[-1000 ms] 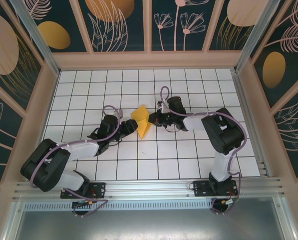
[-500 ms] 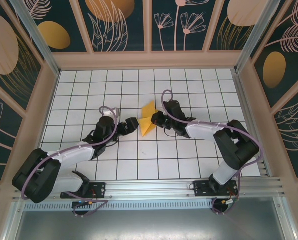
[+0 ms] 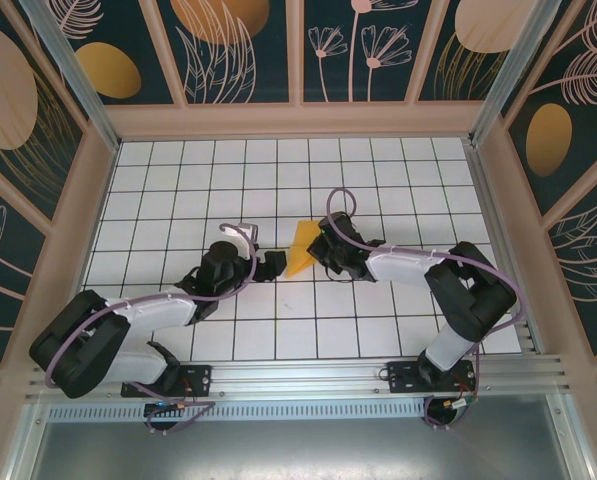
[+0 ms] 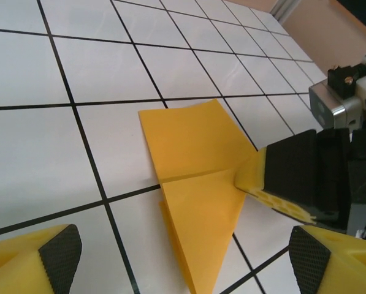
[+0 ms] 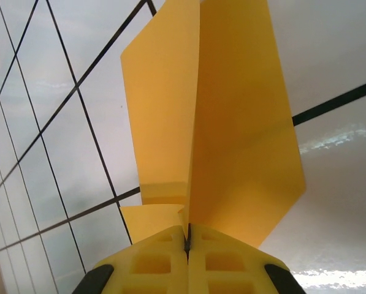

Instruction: Fold a paper plane with a square sheet of paper (pick it up from the middle)

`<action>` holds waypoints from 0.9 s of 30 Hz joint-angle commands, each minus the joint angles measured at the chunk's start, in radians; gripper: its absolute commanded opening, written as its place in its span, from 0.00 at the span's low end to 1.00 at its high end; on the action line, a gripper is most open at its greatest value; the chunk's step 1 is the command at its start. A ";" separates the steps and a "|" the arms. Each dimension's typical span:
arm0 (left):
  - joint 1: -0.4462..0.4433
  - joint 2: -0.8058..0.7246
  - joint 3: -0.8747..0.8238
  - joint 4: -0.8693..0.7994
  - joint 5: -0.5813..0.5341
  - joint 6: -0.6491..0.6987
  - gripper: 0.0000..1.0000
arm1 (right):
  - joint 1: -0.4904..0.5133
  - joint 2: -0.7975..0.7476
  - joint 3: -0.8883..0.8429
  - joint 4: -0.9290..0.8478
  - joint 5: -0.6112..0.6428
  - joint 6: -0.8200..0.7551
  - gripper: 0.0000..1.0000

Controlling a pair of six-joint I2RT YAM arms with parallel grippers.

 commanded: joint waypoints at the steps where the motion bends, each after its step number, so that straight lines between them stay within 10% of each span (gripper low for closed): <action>1: -0.014 0.046 -0.001 0.081 -0.032 0.145 0.87 | 0.003 0.014 0.005 -0.018 -0.037 0.118 0.00; 27: -0.123 0.418 0.140 0.251 0.057 0.480 0.57 | -0.046 0.043 0.047 -0.084 -0.167 0.239 0.00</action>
